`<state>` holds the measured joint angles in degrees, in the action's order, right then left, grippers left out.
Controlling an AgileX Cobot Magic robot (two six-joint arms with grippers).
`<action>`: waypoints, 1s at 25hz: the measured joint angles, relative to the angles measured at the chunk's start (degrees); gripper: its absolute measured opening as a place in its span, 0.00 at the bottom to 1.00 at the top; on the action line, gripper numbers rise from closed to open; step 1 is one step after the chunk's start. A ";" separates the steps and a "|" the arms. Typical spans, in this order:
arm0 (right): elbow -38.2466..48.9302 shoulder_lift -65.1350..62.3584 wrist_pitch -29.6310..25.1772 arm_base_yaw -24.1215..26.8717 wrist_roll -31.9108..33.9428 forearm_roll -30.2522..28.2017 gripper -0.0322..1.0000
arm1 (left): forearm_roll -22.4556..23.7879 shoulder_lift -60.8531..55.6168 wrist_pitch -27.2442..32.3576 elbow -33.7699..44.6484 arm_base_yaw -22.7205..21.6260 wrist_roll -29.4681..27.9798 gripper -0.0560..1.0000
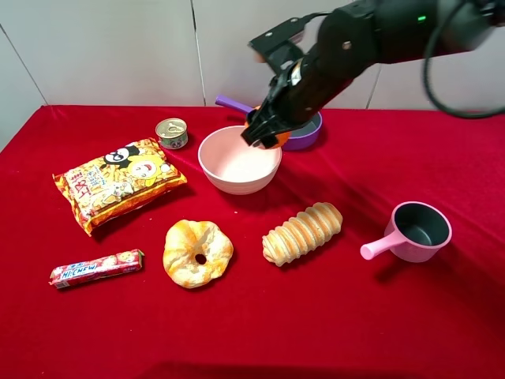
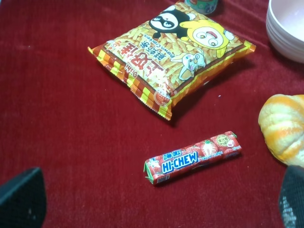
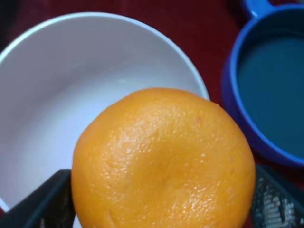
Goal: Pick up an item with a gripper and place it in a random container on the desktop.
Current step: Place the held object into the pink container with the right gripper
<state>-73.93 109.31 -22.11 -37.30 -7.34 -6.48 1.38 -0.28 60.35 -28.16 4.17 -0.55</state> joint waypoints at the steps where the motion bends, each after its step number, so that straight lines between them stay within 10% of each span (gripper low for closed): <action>1: 0.00 0.00 0.00 0.00 0.00 0.00 0.55 | 0.00 0.00 0.00 0.00 0.00 0.00 0.98; 25: -8.61 10.31 -4.07 -3.65 -5.72 4.58 0.55 | 0.18 0.00 0.00 0.00 0.00 0.00 0.98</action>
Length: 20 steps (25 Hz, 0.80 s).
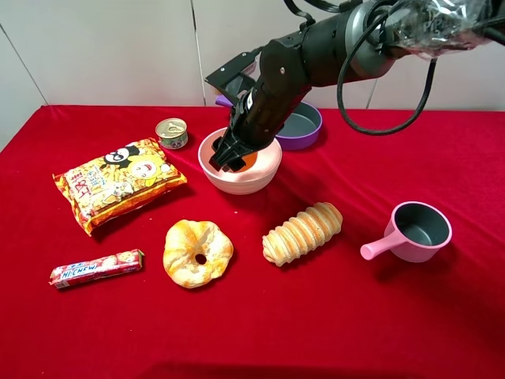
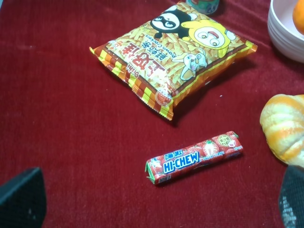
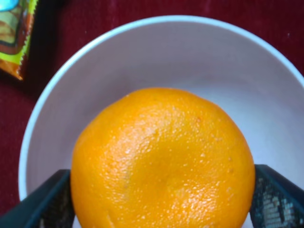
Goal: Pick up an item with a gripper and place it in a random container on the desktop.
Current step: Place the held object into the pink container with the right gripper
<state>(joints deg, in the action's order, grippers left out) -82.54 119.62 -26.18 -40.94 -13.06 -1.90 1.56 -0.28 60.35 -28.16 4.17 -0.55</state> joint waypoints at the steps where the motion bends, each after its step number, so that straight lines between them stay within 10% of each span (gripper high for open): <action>1: 0.00 0.00 0.00 0.00 0.00 0.00 0.55 | 0.00 0.00 0.00 0.00 0.00 0.00 0.98; 20: -0.04 0.98 -0.63 0.00 -0.05 0.00 0.55 | 0.00 0.00 0.00 0.00 0.00 0.00 0.98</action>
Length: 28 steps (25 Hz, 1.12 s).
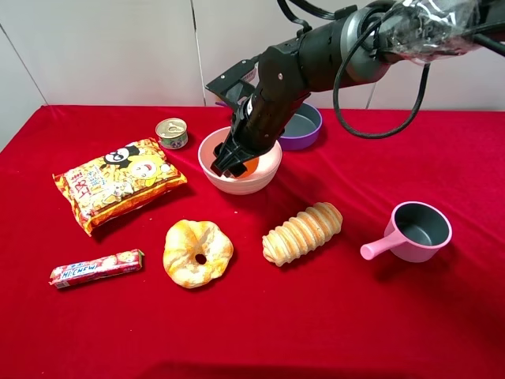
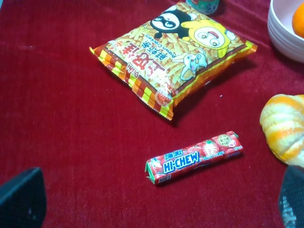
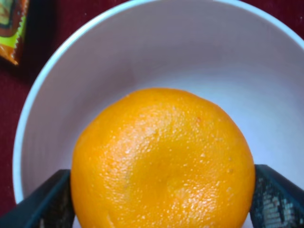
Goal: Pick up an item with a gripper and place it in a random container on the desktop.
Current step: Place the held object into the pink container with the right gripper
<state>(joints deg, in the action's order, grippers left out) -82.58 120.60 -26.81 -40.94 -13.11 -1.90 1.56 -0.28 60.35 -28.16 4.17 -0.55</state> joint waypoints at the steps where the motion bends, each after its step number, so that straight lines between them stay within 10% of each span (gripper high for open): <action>1: 0.00 0.00 0.27 0.00 0.00 0.00 0.55 | 0.00 0.00 0.00 0.00 0.00 0.00 0.98; 28: 0.00 -0.30 0.77 0.00 0.00 -0.05 0.70 | 0.00 0.00 0.00 0.00 0.00 0.05 0.98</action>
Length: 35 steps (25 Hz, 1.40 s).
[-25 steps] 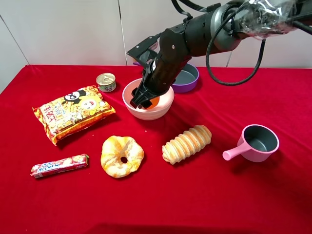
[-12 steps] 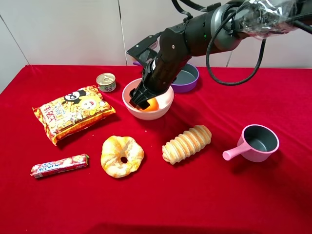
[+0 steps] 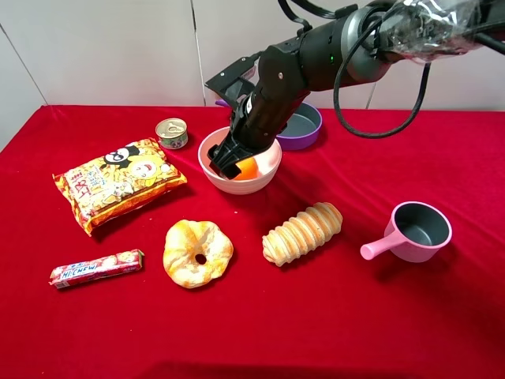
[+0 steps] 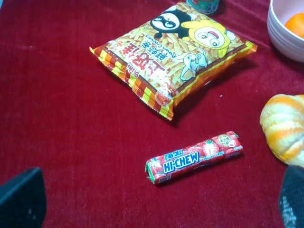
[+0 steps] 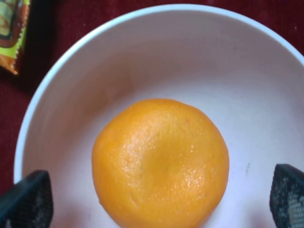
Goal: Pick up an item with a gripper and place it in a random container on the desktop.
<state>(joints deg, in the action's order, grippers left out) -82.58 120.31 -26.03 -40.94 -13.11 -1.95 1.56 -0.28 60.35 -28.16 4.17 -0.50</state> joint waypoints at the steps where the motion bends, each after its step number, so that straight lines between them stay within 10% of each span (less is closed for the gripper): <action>1: 0.00 -0.16 0.00 0.00 0.00 -0.25 0.70 | 0.00 0.00 0.00 0.00 0.00 0.00 0.98; 23: 0.00 -11.44 -9.52 0.00 0.00 -3.58 0.70 | 0.05 0.00 0.00 0.00 0.00 0.00 0.98; 35: 0.64 -18.79 -28.28 0.00 1.61 -4.93 0.70 | 0.05 0.00 0.00 0.00 0.00 0.00 0.98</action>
<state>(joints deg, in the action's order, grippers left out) -81.94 101.52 -54.32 -40.94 -11.50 -6.87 1.61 -0.28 60.35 -28.16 4.17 -0.50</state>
